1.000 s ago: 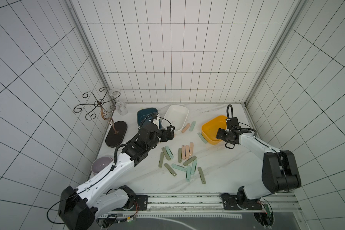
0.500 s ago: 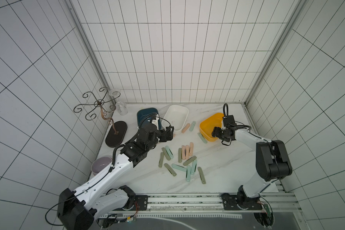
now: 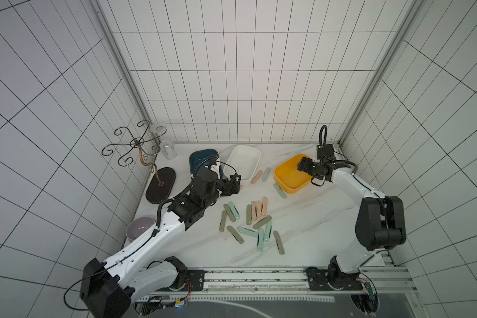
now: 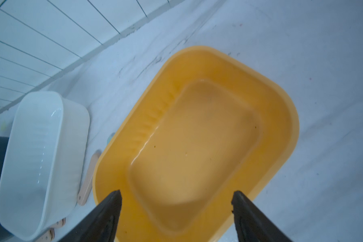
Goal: Place the fruit knives into the storage box by color
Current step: Adjust the storage box at the center of the board.
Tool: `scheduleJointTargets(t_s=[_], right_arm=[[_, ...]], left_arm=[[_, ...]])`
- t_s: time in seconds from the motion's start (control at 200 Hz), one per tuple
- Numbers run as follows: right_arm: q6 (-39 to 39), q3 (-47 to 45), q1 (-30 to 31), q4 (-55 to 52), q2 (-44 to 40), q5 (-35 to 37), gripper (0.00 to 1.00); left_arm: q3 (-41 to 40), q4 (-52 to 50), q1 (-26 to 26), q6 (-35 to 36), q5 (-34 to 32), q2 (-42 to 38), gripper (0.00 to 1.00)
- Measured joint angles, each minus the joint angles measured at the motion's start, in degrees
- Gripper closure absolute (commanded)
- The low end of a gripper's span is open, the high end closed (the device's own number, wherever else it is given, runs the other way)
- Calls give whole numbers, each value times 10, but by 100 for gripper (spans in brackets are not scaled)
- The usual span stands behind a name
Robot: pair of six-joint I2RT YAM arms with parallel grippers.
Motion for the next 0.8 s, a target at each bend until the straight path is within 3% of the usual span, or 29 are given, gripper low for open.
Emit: scheduleJointTargets(t_s=[0.165, 0.32, 0.585, 0.8], right_arm=[[-3, 118, -21, -16, 115, 10, 18], [-10, 141, -34, -48, 165, 22, 18], [-22, 136, -39, -68, 153, 33, 18], [-26, 74, -39, -60, 91, 33, 18]], left_arm=[[0, -2, 0, 0, 0, 0, 3], [0, -2, 0, 0, 0, -1, 3], [0, -2, 0, -5, 3, -1, 3], [0, -2, -1, -11, 6, -1, 3]])
